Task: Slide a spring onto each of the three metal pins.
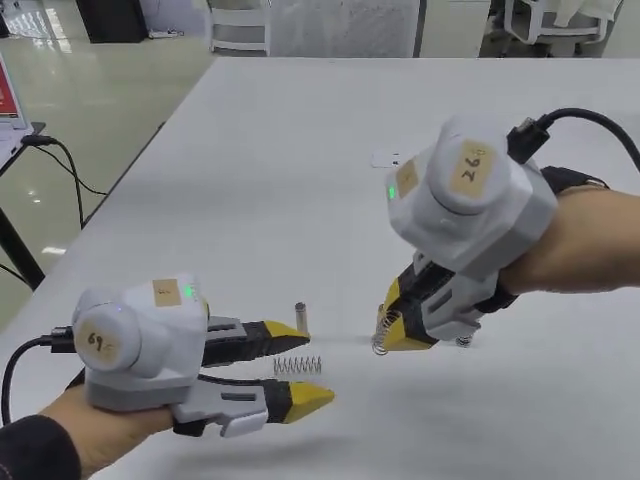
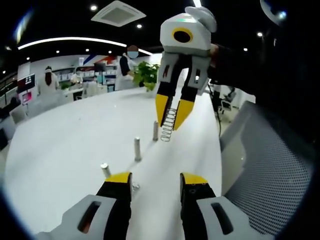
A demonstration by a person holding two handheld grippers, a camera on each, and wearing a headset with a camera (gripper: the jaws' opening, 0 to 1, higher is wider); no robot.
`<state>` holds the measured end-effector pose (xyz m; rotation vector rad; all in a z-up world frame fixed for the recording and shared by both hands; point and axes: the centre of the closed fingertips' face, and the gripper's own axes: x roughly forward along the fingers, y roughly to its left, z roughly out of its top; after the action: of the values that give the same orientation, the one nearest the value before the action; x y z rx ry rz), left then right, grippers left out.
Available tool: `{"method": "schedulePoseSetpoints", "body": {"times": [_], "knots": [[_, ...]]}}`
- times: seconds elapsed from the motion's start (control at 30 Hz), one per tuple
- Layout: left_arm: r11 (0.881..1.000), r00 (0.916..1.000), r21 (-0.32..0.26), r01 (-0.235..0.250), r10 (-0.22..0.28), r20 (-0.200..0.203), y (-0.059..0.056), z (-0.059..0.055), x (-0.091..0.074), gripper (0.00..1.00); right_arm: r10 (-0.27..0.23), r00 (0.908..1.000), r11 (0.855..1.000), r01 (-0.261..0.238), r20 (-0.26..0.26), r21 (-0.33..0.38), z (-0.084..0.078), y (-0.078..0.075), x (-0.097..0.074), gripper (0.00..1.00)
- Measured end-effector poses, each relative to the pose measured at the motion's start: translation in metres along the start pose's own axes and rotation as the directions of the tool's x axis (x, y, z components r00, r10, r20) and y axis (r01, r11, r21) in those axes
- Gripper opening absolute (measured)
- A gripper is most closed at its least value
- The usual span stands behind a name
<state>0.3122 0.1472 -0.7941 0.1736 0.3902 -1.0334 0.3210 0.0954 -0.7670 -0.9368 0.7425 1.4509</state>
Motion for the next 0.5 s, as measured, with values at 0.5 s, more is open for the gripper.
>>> {"method": "schedulePoseSetpoints", "body": {"times": [0.5], "knots": [[0.996,0.9972,-0.052,-0.068,0.070,0.026,0.008,-0.005,-0.011,0.42,-0.044,0.9988,0.999,0.044,-0.022,0.023,-0.010,-0.026,-0.009,0.08]]}}
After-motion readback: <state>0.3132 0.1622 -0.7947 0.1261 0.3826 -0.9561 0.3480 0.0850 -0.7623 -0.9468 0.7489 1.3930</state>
